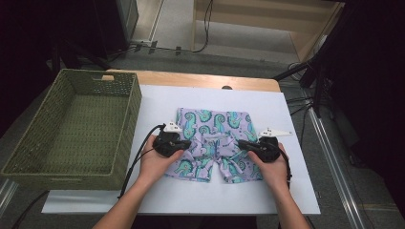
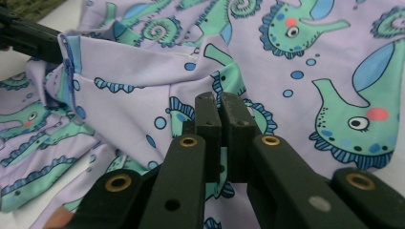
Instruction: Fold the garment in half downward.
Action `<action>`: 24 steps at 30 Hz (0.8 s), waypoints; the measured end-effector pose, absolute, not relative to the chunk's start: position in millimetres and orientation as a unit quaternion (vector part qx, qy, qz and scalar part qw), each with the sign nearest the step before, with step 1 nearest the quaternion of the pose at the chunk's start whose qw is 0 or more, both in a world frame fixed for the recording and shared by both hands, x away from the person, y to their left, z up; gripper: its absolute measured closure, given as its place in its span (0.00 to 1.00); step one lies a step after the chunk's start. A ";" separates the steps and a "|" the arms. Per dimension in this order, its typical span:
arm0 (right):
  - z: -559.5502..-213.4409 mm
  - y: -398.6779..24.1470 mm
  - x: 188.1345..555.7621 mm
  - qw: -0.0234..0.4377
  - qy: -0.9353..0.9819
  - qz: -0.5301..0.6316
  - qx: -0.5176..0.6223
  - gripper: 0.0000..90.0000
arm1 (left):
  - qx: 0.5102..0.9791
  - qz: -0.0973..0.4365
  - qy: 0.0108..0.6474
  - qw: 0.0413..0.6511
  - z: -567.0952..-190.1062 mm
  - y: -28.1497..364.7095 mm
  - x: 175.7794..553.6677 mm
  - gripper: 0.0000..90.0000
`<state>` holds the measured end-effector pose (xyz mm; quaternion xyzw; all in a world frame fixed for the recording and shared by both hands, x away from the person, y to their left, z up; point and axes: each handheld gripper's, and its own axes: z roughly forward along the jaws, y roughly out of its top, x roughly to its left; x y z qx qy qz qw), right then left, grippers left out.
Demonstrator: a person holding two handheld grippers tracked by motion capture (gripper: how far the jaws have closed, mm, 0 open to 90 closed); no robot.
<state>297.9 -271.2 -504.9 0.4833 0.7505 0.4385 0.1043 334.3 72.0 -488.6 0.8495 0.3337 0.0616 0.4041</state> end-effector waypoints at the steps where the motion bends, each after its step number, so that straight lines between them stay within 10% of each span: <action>1: -503.7 -271.3 291.9 0.119 0.750 0.442 0.476 0.95 | 0.849 0.065 0.328 0.408 -488.2 72.7 331.8 0.98; 14: -509.5 -277.7 226.9 0.140 0.749 0.480 0.434 0.82 | 0.852 0.101 0.264 0.440 -496.6 94.7 278.6 0.97; 24: -489.9 -278.5 221.3 0.127 0.722 0.510 0.450 0.61 | 0.818 0.096 0.305 0.478 -476.7 99.5 272.4 0.71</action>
